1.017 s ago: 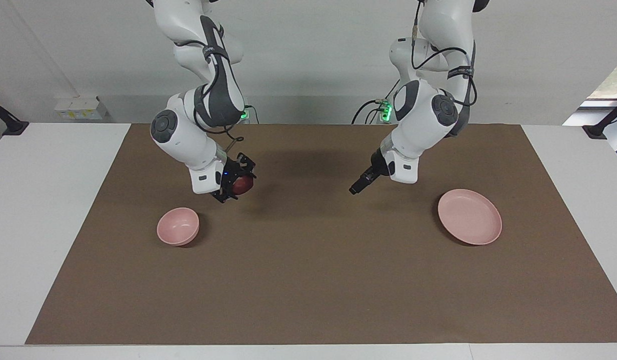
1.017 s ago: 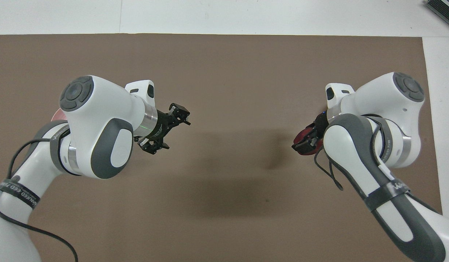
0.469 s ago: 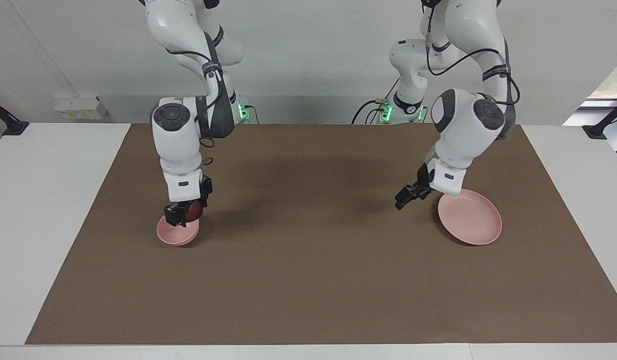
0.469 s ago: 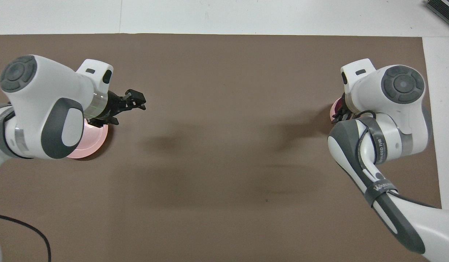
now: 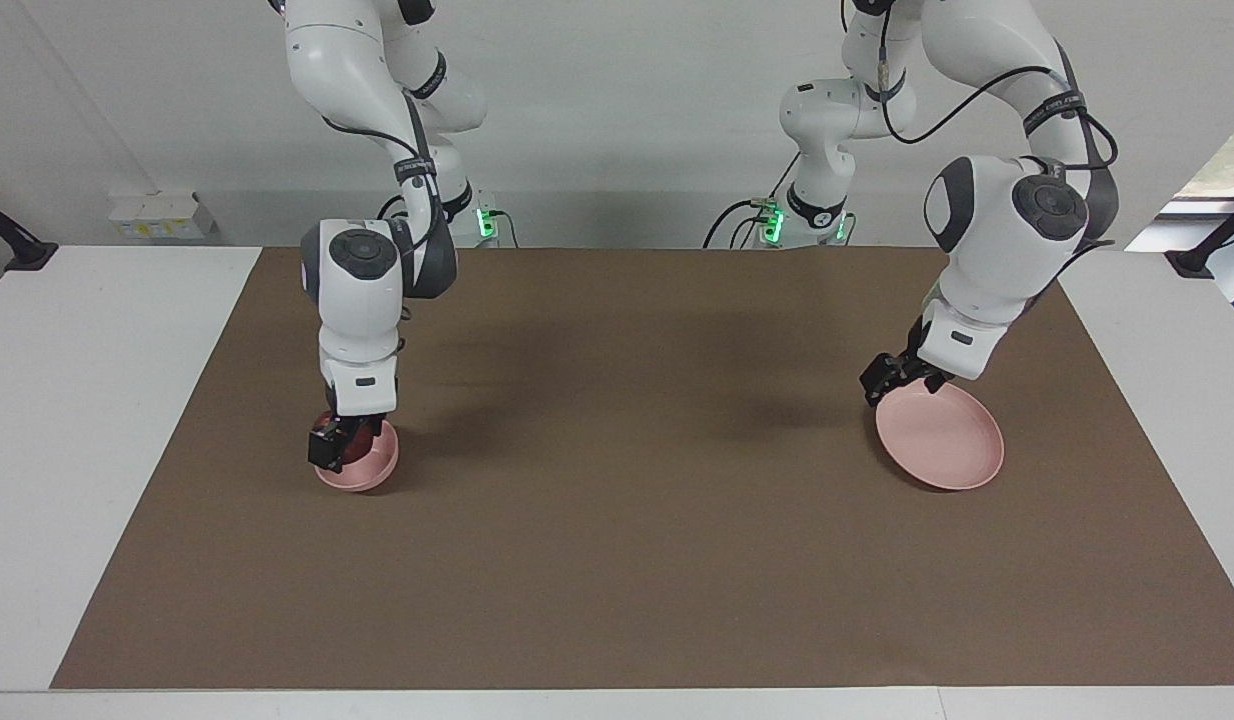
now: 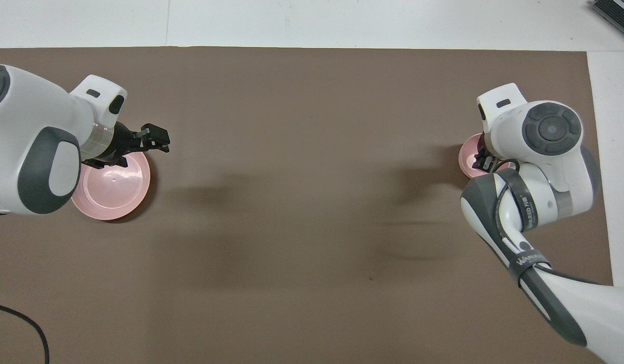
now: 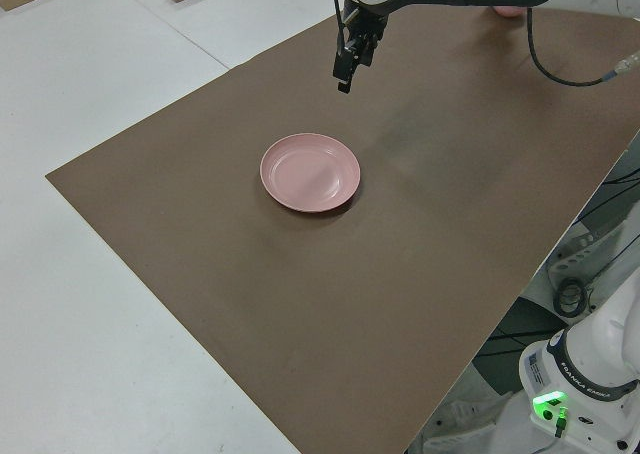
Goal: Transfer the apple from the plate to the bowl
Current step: 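Carry the apple with the right gripper while the left gripper withdraws, then lower the apple into the small pink bowl with the right gripper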
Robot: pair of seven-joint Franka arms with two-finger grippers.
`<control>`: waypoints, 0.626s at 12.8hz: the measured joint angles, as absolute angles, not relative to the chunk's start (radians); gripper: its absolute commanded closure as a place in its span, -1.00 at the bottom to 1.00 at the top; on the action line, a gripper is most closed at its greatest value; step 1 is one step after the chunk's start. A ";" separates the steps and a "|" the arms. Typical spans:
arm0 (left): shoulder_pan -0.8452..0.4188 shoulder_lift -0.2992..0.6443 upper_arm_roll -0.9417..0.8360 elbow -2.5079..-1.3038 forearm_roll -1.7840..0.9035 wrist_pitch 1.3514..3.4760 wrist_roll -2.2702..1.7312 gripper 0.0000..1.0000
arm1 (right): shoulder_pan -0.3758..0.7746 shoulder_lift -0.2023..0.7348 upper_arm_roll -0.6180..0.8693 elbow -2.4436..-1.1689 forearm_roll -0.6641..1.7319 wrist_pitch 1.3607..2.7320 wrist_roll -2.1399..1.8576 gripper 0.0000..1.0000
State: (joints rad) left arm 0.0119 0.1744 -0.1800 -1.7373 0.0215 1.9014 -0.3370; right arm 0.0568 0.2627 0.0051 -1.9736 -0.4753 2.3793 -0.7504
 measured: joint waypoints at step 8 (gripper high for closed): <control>0.087 0.162 -0.171 -1.723 0.024 1.871 -0.336 -1.00 | 0.057 0.260 0.005 -1.989 -0.481 2.381 -0.747 -1.00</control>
State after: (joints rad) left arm 0.0868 0.1624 -0.1712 -1.7225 0.0239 1.8708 -0.3362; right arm 0.0573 0.2601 0.0055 -1.9889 -0.4813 2.3809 -0.7467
